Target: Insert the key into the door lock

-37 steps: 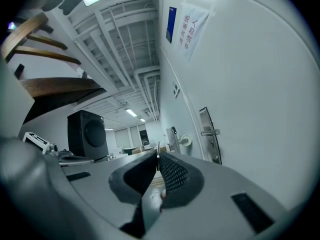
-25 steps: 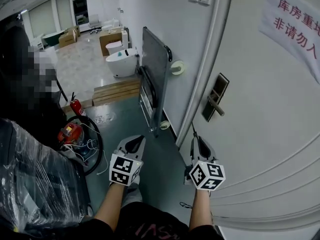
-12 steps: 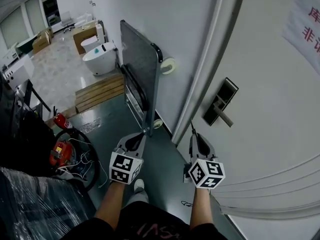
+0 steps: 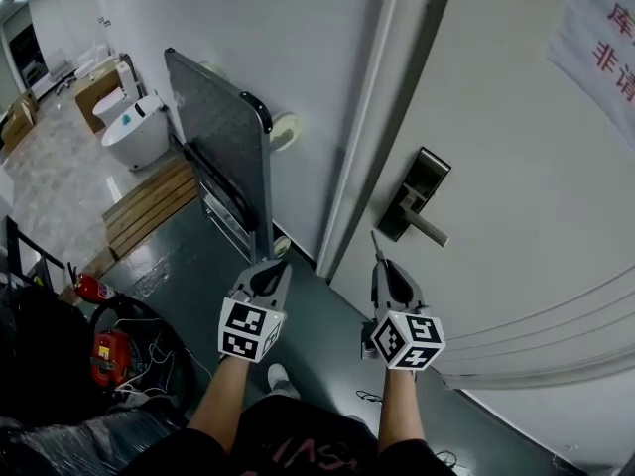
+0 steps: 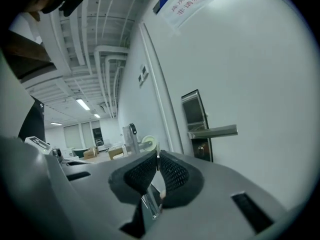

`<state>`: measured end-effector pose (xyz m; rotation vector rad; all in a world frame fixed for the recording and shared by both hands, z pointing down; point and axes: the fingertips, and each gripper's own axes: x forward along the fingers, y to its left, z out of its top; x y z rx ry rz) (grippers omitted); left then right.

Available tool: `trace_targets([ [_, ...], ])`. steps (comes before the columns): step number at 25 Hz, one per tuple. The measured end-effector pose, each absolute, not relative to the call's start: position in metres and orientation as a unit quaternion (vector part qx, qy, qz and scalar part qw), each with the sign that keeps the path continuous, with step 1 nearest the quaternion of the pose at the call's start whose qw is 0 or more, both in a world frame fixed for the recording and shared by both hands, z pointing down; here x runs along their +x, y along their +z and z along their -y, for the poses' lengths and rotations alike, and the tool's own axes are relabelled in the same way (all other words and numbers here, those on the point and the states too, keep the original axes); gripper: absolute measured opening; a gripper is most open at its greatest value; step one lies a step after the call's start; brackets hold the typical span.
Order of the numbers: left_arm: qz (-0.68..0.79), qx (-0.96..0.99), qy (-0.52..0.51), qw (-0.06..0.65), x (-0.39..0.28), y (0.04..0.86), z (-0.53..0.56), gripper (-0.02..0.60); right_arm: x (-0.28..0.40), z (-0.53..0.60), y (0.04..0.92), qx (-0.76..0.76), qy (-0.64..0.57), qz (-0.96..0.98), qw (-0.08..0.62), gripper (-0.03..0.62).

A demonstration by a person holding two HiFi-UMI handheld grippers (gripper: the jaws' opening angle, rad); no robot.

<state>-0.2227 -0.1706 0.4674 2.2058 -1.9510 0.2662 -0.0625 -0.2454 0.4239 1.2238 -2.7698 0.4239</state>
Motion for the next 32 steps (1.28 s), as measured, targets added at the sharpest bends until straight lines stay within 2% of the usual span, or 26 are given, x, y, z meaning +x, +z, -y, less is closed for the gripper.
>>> trace_targets([
  [6,0.602,0.788,0.089,0.093,-0.204,0.468,0.21,0.012,-0.038,0.255,0.421,0.457,0.146,0.877,0.032,0.08],
  [22,0.489,0.864,0.113,0.052,-0.09,0.453,0.259,0.011,0.07,0.257,0.426,0.547,0.209,0.81,-0.04,0.08],
  [32,0.495,0.861,0.109,0.044,-0.121,0.45,0.249,0.012,0.042,0.253,0.431,0.538,0.235,0.806,-0.072,0.08],
])
